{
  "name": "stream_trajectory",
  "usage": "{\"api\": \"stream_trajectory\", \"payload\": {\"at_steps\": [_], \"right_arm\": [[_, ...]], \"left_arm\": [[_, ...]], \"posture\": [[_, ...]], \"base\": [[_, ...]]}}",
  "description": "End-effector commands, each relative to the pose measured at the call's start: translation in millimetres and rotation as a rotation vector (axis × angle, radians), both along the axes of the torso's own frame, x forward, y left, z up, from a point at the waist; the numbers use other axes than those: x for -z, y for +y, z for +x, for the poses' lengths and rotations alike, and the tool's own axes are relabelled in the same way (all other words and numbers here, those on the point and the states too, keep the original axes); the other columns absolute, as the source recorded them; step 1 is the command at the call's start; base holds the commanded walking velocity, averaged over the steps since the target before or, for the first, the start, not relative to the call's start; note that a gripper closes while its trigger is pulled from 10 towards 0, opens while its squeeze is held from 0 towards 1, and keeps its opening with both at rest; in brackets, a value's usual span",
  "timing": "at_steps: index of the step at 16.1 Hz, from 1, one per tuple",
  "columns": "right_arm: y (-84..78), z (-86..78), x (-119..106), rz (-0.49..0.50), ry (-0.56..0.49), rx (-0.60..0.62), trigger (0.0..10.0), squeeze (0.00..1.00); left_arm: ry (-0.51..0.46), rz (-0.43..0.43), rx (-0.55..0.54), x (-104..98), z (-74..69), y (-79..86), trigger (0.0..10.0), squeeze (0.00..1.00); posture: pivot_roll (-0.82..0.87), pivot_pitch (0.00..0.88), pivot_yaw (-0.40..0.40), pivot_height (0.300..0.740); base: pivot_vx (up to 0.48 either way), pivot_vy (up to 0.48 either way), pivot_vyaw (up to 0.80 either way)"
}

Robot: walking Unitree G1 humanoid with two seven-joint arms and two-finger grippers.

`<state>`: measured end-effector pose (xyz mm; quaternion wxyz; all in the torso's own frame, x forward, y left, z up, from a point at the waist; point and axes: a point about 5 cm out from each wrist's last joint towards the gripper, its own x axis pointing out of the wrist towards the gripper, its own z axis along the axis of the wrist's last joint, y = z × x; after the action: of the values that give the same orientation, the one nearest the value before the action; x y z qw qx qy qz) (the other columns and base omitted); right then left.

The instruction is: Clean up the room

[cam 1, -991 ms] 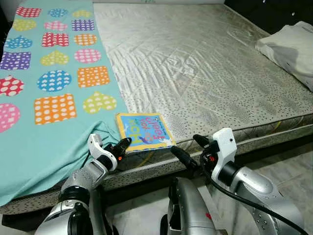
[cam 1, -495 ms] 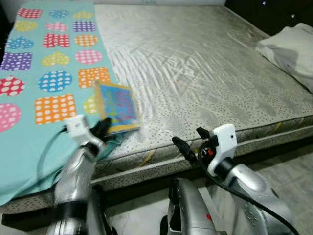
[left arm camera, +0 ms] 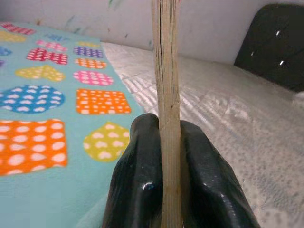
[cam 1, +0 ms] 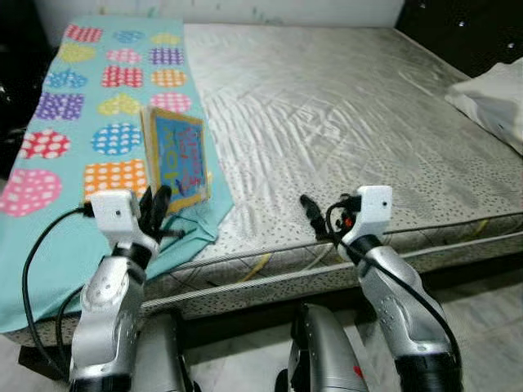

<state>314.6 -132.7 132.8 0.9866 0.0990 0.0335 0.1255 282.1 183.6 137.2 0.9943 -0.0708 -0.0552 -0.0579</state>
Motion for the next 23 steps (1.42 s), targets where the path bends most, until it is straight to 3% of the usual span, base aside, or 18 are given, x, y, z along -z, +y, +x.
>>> {"api": "stream_trajectory", "payload": {"at_steps": [1, 6, 13, 17, 20, 23], "right_arm": [[-6.8, 6.5, -5, 0.016, -0.030, 0.066, 10.0, 0.00], [-15.1, 10.1, -11, 0.108, -0.068, 0.108, 10.0, 0.00], [-11.2, 15.8, -16, 0.109, -0.085, 0.087, 10.0, 0.00], [-9.0, 13.8, -12, 0.118, -0.079, 0.103, 10.0, 0.00], [2.9, 10.9, -8, 0.125, -0.064, 0.082, 10.0, 0.00], [4.2, 9.5, -5, 0.114, -0.053, 0.070, 10.0, 0.00]], "left_arm": [[-0.044, 0.029, -0.010, -11, -2.0, 0.2, 0.0, 0.00], [-0.016, 0.005, -0.014, -2, -8.3, -7.3, 0.0, 0.00], [-0.010, 0.000, -0.037, -2, -9.6, -3.3, 0.0, 0.00], [0.020, 0.003, 0.031, 0, -5.7, -17.3, 0.0, 0.00], [0.028, 0.013, 0.086, 0, -1.2, -30.8, 0.0, 0.00], [0.033, 0.000, 0.094, 0, -1.0, -33.7, 0.0, 0.00]], "posture": [[-0.03, 0.000, -0.045, 0.517], [-0.04, 0.000, -0.043, 0.544], [-0.03, 0.000, -0.048, 0.624], [-0.04, 0.000, -0.025, 0.671], [-0.04, 0.000, -0.034, 0.704], [-0.04, 0.000, -0.047, 0.740]], "base": [[0.000, 0.000, 0.00], [0.000, 0.000, 0.00], [0.000, 0.000, 0.00], [0.000, 0.000, 0.00], [0.000, 0.000, 0.00], [0.000, 0.000, 0.00]]}}
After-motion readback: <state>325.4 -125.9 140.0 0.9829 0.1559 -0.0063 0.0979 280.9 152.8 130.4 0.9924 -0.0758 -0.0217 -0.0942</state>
